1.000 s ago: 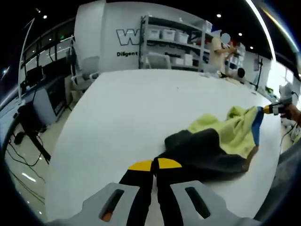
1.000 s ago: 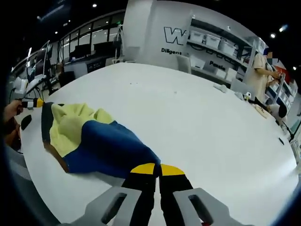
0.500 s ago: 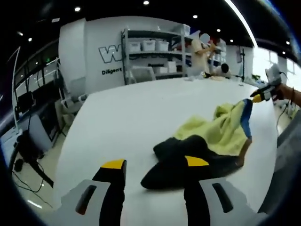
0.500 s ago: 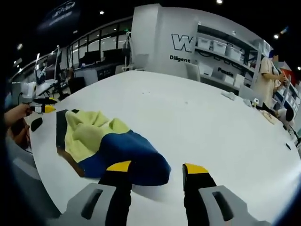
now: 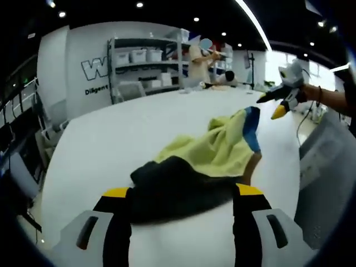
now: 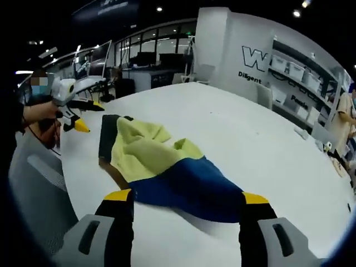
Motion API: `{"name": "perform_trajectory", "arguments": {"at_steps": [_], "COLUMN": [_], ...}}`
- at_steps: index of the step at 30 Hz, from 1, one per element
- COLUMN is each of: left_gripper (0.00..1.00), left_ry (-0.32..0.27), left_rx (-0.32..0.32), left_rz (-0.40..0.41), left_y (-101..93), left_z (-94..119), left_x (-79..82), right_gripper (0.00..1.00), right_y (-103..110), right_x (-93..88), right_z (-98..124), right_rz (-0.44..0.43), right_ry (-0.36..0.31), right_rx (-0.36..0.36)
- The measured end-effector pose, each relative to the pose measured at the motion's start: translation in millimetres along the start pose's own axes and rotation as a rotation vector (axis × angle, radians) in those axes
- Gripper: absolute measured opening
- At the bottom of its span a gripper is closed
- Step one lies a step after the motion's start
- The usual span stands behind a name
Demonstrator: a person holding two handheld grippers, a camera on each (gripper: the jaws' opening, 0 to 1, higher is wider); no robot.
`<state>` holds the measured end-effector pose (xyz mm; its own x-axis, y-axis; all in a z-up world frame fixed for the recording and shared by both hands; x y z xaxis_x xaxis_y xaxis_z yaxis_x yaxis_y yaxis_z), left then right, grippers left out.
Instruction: Fold the garment on the visible template until the final outline fits inside the template.
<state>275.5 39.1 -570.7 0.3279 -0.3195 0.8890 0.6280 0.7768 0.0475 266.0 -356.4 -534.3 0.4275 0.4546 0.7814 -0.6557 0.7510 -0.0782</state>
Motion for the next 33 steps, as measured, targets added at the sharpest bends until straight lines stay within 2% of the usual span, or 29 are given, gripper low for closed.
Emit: {"name": "perform_trajectory", "arguments": {"at_steps": [8,12,15,18,21,23,26,28,29,33], "left_gripper": [0.75,0.74,0.73,0.71,0.70,0.68,0.66,0.64,0.64,0.61], "left_ry": [0.043,0.077,0.093,0.101,0.106,0.115,0.123,0.132,0.137,0.133], "left_rx": [-0.091,-0.112,-0.132,-0.153,-0.149,-0.147,-0.149,-0.137,-0.139,-0.156], "left_rz": [-0.045,-0.102,-0.144,-0.134,-0.153,-0.175,-0.185,-0.229,-0.231,-0.201], "left_y": [-18.3,-27.2,-35.6,-39.2,-41.6,-43.4,-45.1,-45.1,-46.4,-47.8], "left_z": [-4.5,-9.8,-15.7,-19.9,-24.1,-26.5,-31.8,-34.9,-36.5,-40.2], "left_x": [-6.9,-10.1,-11.2,-12.4,-13.9,-15.2,-17.1,-17.9,-18.3,-17.7], "right_gripper": [0.79,0.77,0.76,0.74,0.70,0.67,0.66,0.64,0.62,0.55], "right_y": [23.9,30.7,35.1,36.0,35.1,33.0,34.6,34.9,34.4,32.7], "right_x": [-8.4,-11.0,-13.3,-17.9,-21.7,-24.5,-26.4,-26.3,-26.3,-27.1], "right_z": [-15.5,-24.3,-32.3,-38.3,-42.3,-46.1,-51.9,-54.9,-56.6,-63.5], "right_rz": [0.059,0.080,0.139,0.165,0.204,0.262,0.271,0.320,0.352,0.356], "right_ry": [0.038,0.049,0.071,0.109,0.127,0.153,0.159,0.165,0.174,0.173], "right_rx": [0.102,0.129,0.145,0.159,0.158,0.140,0.141,0.137,0.127,0.118]}}
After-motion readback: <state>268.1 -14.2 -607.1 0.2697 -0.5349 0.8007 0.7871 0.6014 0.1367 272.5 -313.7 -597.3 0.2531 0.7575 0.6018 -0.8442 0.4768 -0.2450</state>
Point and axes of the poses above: the point that each gripper's makers call its tool centre point, and the gripper's own axes: z roughly backward along the fingers, y roughly to its left, x roughly out of its top, the point moved 9 cm from there along z, roughly backward along the fingers, and after that the axes turned 3 degrees about x, right-handed, at the moved point
